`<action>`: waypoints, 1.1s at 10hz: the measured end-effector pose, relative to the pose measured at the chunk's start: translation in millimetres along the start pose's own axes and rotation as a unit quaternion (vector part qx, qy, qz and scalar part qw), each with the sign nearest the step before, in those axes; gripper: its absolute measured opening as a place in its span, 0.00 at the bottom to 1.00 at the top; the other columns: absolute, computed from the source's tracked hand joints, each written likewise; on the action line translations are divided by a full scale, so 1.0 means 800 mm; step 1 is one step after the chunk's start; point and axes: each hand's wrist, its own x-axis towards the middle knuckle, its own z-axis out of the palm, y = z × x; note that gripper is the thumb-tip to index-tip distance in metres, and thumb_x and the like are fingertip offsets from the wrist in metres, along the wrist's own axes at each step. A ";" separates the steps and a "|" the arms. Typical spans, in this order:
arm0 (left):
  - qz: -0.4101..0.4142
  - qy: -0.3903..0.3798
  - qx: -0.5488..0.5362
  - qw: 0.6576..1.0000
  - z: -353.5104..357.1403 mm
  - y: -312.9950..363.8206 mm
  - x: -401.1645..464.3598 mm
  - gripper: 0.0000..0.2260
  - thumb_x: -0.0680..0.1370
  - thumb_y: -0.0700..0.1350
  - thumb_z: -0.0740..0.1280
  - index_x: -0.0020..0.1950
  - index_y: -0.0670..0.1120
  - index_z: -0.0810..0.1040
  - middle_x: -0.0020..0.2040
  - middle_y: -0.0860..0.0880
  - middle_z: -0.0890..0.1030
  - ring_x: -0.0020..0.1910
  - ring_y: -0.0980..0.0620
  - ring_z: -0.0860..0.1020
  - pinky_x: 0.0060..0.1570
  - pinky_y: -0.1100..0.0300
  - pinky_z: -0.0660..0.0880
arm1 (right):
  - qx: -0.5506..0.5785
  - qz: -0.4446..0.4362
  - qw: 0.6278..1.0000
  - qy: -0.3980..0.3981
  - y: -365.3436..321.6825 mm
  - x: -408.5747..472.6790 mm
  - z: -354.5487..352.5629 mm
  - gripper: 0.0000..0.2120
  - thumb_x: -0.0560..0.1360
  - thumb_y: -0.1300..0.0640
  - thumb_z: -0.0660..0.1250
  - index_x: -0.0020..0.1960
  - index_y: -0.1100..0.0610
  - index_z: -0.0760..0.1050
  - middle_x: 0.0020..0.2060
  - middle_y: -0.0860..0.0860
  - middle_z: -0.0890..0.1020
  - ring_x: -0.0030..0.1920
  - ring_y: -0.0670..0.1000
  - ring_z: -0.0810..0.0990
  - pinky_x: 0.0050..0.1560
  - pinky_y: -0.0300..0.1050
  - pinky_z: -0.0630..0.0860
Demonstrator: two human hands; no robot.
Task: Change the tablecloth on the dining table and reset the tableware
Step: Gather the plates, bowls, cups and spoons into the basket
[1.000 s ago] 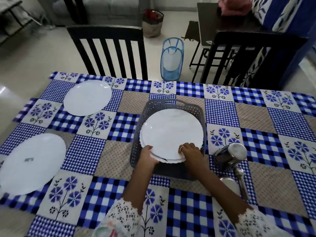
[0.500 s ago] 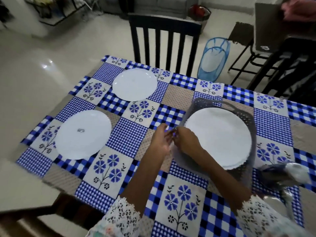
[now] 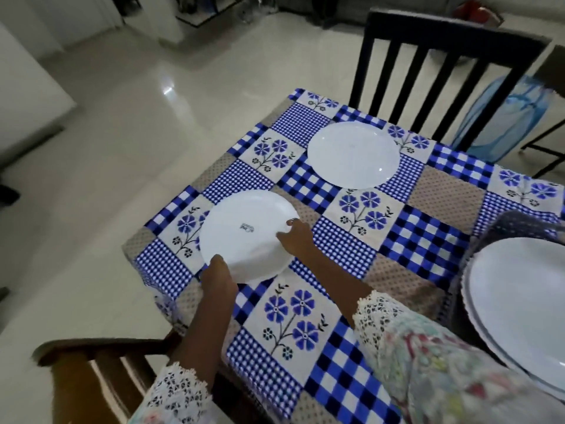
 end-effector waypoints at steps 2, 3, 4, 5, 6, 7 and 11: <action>-0.019 -0.006 -0.007 1.000 -0.011 0.010 0.032 0.13 0.78 0.44 0.60 0.61 0.43 0.68 0.56 0.41 0.70 0.52 0.43 0.72 0.45 0.50 0.68 | -0.122 0.060 0.990 0.047 -0.017 0.024 0.020 0.38 0.75 0.44 0.65 0.74 0.63 0.53 0.72 0.63 0.57 0.73 0.63 0.55 0.70 0.55 0.59; -0.020 -0.006 0.011 1.000 -0.013 0.016 0.030 0.09 0.79 0.43 0.59 0.57 0.40 0.69 0.56 0.41 0.70 0.54 0.45 0.72 0.46 0.53 0.68 | -0.133 0.067 0.987 0.055 -0.018 0.023 0.021 0.40 0.74 0.44 0.67 0.74 0.64 0.52 0.72 0.64 0.56 0.73 0.63 0.54 0.70 0.56 0.59; -0.024 -0.002 0.018 1.000 -0.014 0.025 0.039 0.06 0.79 0.41 0.57 0.49 0.39 0.69 0.54 0.41 0.72 0.49 0.46 0.71 0.46 0.54 0.69 | -0.114 0.100 0.988 0.039 -0.024 0.029 0.014 0.41 0.72 0.46 0.70 0.73 0.64 0.53 0.72 0.64 0.56 0.73 0.63 0.53 0.70 0.56 0.59; -0.024 -0.019 0.021 0.999 -0.015 0.027 0.050 0.08 0.78 0.42 0.58 0.53 0.39 0.71 0.58 0.41 0.75 0.49 0.46 0.72 0.46 0.53 0.71 | -0.110 0.116 0.987 0.025 -0.029 0.035 0.009 0.42 0.71 0.46 0.71 0.73 0.64 0.53 0.72 0.63 0.56 0.74 0.62 0.53 0.70 0.56 0.57; -0.032 -0.041 0.014 0.999 -0.012 0.023 0.053 0.16 0.78 0.48 0.63 0.61 0.40 0.72 0.57 0.42 0.75 0.48 0.43 0.75 0.45 0.51 0.75 | -0.117 0.122 0.986 0.004 -0.031 0.042 0.001 0.44 0.70 0.46 0.72 0.73 0.64 0.52 0.73 0.63 0.55 0.74 0.63 0.52 0.72 0.57 0.55; 0.002 -0.016 0.028 0.999 -0.007 0.020 0.045 0.22 0.80 0.54 0.59 0.64 0.38 0.71 0.62 0.39 0.75 0.57 0.40 0.76 0.55 0.48 0.75 | -0.088 0.126 0.988 -0.020 -0.027 0.048 -0.006 0.46 0.69 0.46 0.73 0.74 0.64 0.50 0.73 0.63 0.52 0.74 0.63 0.51 0.73 0.57 0.55; 0.027 -0.050 -0.033 0.998 0.101 0.029 0.037 0.22 0.82 0.52 0.53 0.70 0.39 0.68 0.67 0.41 0.72 0.63 0.41 0.74 0.58 0.50 0.72 | 0.374 0.133 0.914 0.084 0.007 0.073 -0.095 0.30 0.76 0.57 0.67 0.71 0.67 0.59 0.67 0.59 0.69 0.66 0.59 0.70 0.61 0.50 0.69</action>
